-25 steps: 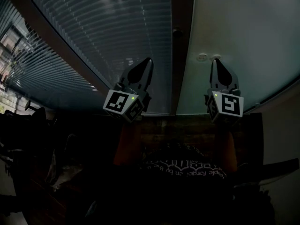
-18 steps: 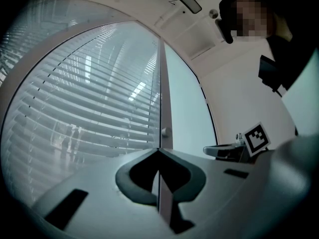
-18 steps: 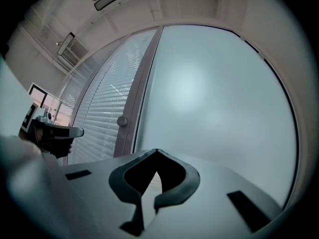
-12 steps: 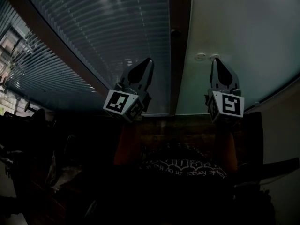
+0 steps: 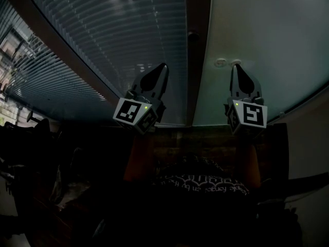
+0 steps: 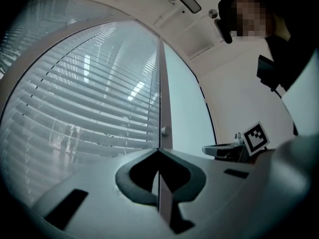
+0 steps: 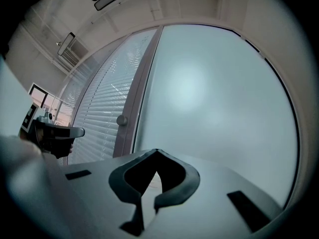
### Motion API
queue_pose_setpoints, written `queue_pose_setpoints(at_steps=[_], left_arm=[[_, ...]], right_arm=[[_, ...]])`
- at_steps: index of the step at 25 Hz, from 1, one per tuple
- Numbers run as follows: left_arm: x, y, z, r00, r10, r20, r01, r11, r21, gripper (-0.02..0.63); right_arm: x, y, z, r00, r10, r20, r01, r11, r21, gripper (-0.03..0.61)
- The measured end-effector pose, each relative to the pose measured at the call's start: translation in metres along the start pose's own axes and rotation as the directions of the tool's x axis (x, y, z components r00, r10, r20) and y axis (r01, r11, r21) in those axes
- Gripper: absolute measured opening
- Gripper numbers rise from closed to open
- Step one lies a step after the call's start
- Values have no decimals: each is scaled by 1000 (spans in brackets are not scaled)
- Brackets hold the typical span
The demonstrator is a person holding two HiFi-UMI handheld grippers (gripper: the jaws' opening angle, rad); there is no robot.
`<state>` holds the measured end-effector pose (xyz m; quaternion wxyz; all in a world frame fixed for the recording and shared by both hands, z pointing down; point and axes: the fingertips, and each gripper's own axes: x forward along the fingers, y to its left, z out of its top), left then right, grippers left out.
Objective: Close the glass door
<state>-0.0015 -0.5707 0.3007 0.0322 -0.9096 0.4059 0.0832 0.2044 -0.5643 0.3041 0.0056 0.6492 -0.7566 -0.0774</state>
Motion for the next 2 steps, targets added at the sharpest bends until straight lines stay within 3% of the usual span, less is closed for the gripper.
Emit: queue_pose_setpoints(at_steps=[2], left_arm=[[-1,0,-1,1000,1,3,-1,1000,-1,2]], right_arm=[[0,-1,-3,1000,2,1,-2,1000,2,3]])
